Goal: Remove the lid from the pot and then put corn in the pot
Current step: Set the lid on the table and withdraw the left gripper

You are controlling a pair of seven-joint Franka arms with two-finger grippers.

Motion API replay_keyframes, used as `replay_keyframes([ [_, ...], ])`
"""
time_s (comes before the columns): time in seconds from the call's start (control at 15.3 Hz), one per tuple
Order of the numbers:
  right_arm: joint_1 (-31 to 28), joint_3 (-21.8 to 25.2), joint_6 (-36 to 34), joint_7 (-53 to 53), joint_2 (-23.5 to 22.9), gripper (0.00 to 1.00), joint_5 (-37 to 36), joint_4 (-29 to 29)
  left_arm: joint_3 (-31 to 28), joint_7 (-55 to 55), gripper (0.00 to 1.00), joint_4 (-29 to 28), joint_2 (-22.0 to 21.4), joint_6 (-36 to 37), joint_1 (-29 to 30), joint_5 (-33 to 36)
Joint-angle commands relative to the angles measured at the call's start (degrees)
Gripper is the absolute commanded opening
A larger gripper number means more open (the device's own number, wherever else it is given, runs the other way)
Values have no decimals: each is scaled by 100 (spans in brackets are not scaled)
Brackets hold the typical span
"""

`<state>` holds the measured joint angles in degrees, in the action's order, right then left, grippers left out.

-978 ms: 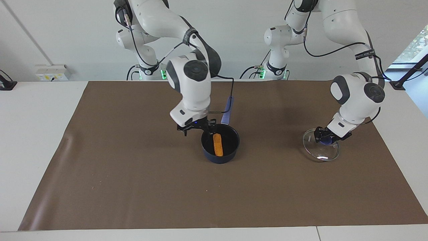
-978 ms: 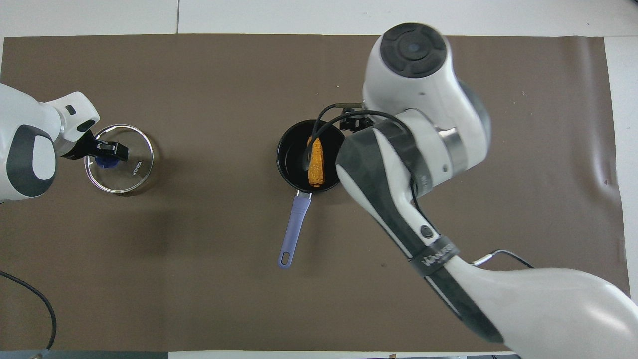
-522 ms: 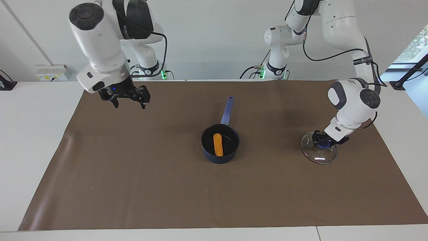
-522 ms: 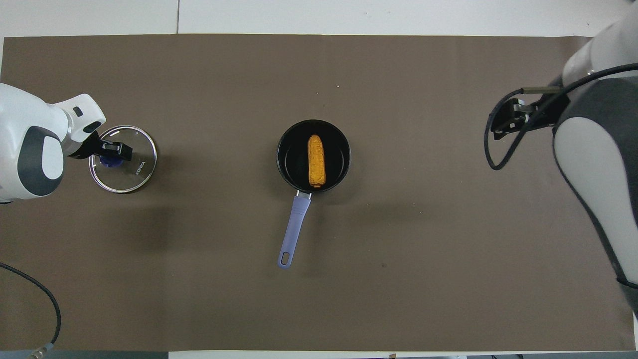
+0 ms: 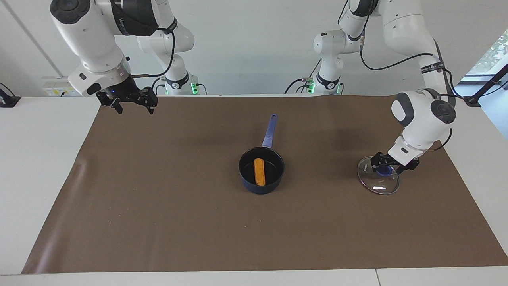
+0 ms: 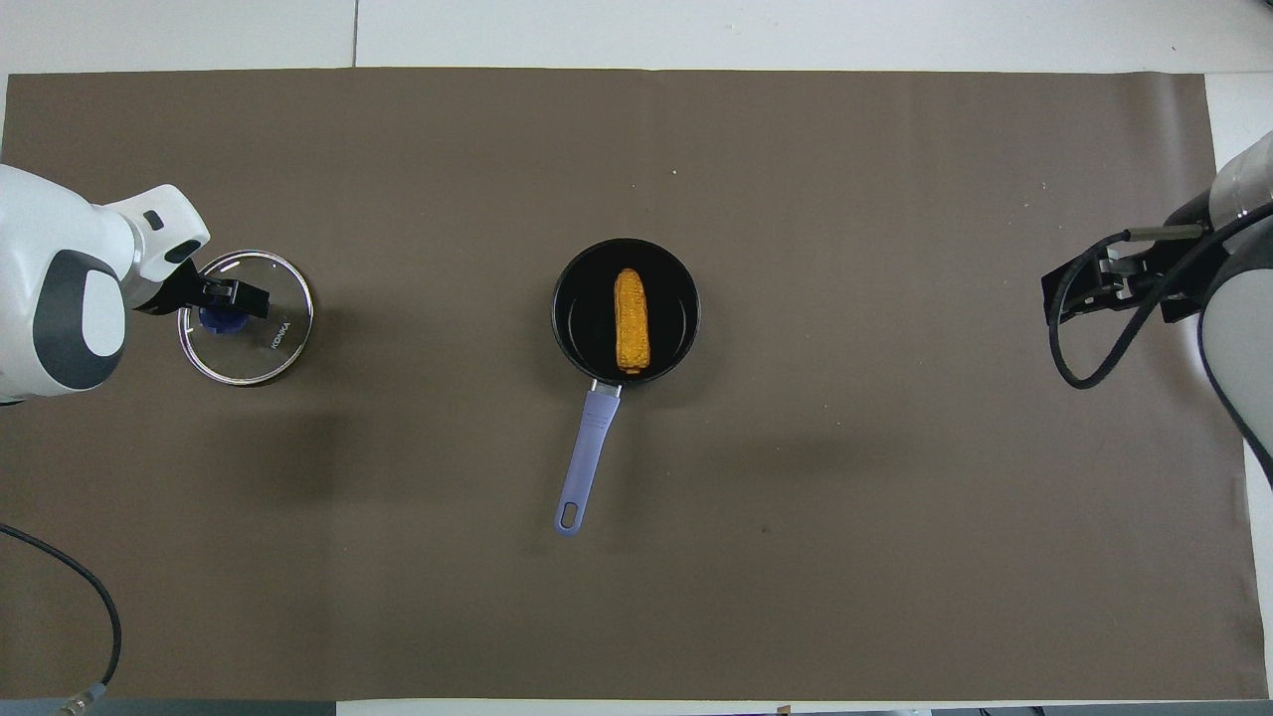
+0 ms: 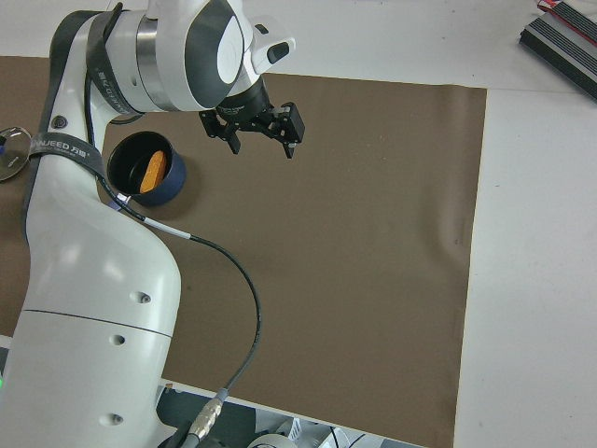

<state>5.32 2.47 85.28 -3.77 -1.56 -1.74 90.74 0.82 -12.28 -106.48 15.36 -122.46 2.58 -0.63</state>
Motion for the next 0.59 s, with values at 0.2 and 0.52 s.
replay_keyframes([
  [0.2, -189, 122, 174, 183, 60, 100, -28, 154, 41, 938, 100, 1332, -540, 2226, -170, 124],
  [0.52, -189, 131, 174, 148, 51, 100, 7, 163, 41, 956, 100, 919, -1605, 3174, -248, 116],
])
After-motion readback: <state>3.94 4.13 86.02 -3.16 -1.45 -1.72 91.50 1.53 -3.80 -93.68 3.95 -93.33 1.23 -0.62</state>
